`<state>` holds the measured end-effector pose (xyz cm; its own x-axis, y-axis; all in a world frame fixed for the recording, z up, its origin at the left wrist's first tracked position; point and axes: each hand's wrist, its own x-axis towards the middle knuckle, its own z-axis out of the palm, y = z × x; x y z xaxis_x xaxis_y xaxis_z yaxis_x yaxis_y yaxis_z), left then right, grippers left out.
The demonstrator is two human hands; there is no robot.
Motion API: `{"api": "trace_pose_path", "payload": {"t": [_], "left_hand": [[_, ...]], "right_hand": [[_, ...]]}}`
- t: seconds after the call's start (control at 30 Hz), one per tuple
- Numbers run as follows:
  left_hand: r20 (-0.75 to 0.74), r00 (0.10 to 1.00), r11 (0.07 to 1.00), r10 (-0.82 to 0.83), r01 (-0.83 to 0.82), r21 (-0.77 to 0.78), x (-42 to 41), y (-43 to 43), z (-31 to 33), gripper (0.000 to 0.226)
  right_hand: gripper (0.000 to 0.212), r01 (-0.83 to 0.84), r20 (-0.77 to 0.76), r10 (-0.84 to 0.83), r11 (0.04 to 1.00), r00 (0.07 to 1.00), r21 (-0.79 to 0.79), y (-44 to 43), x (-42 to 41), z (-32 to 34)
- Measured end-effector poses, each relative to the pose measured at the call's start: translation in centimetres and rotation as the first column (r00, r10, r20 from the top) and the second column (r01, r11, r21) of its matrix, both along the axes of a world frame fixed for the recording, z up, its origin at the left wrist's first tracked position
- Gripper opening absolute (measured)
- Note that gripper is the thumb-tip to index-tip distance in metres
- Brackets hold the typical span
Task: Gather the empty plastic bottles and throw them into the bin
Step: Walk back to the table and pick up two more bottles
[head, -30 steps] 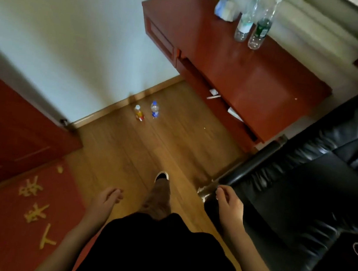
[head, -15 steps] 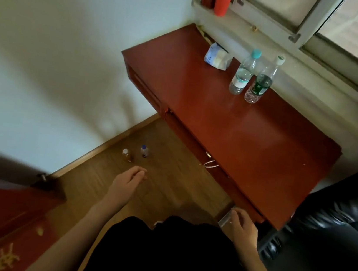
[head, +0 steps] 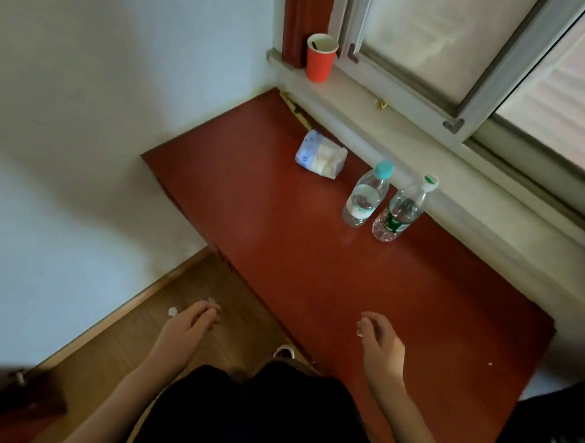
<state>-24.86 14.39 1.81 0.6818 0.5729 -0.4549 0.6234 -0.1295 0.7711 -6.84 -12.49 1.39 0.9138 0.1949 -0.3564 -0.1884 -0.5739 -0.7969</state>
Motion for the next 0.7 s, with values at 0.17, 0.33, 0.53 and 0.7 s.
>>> {"api": "trace_pose_path", "payload": {"t": [0.17, 0.33, 0.53, 0.7], "left_hand": [[0.072, 0.986, 0.988, -0.151, 0.149, 0.033, 10.5, 2.7, 2.8, 0.019], [0.125, 0.925, 0.932, -0.359, 0.348, 0.100, 20.6, 3.9, 4.4, 0.026], [0.123, 0.825, 0.835, -0.551, 0.546, 0.076, 30.8, 3.8, 2.1, 0.075], [0.083, 0.706, 0.711, -0.704, 0.699, 0.082, 36.7, 2.4, -1.0, 0.104]], "right_hand": [[0.014, 0.104, 0.083, -0.109, 0.993, 0.991, 0.063, 3.1, 7.1, 2.0], [0.035, 0.252, 0.130, -0.265, 0.961, 0.955, 0.114, 5.3, 12.0, 2.8], [0.091, 0.322, 0.123, -0.324, 0.946, 0.938, 0.041, 6.9, 16.6, 0.8], [0.090, 0.379, 0.097, -0.383, 0.924, 0.919, 0.060, 8.0, 19.4, -1.2]]}}
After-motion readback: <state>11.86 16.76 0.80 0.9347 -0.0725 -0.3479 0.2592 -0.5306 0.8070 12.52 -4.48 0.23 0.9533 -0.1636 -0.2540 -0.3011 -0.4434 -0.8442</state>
